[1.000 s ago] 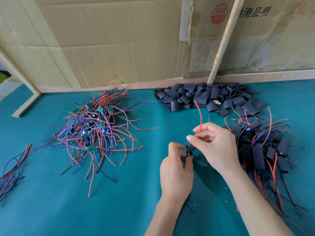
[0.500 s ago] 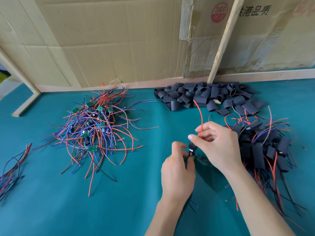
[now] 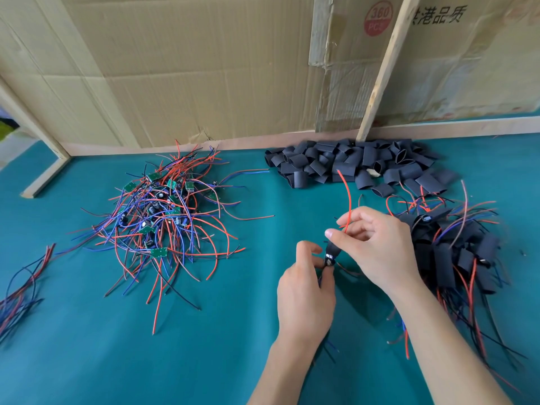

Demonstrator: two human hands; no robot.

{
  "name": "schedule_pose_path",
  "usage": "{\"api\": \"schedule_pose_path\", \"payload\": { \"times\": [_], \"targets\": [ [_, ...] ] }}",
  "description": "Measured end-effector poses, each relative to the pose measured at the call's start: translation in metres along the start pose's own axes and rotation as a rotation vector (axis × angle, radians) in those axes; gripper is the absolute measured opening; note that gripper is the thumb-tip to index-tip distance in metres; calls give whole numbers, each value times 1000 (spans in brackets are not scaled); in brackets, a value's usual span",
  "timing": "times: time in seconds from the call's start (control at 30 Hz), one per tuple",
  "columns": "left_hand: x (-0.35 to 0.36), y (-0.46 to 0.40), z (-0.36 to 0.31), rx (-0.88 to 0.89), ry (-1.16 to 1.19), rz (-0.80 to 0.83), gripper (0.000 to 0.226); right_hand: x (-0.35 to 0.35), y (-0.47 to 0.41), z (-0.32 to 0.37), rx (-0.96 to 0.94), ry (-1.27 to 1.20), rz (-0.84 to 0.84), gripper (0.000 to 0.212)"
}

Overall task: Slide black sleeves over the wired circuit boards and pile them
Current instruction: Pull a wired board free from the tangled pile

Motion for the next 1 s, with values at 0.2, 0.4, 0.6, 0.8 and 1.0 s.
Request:
{"api": "schedule_pose_path", "payload": {
  "times": [0.2,0.4,0.6,0.8,1.0],
  "targets": [
    [0,0,0,1,3,14,39,3,-2,-10,85,-61,69,18],
    [0,0,-1,-3,-5,37,34,5,-3,-14,131,-66,84,18],
    [-4,0,-4,7,25,8,24,12,-1,-13,122,-6,129,20],
    [-15,0,-4,-17,148,-85,14,19,2,-13,162,-105,213,16],
    [-24,0,-3,-14,231,-149,17,30,6,-17,237,-230,299,19]
  ]
}}
Point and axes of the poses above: each hand's wrist, its own y-axis away from the middle knuckle, its own x-axis out of the palm, z = x × y, the point moved 9 cm from there along -y, towards the middle knuckle, and after that the axes turned 13 degrees about x, right-handed, at the moved point
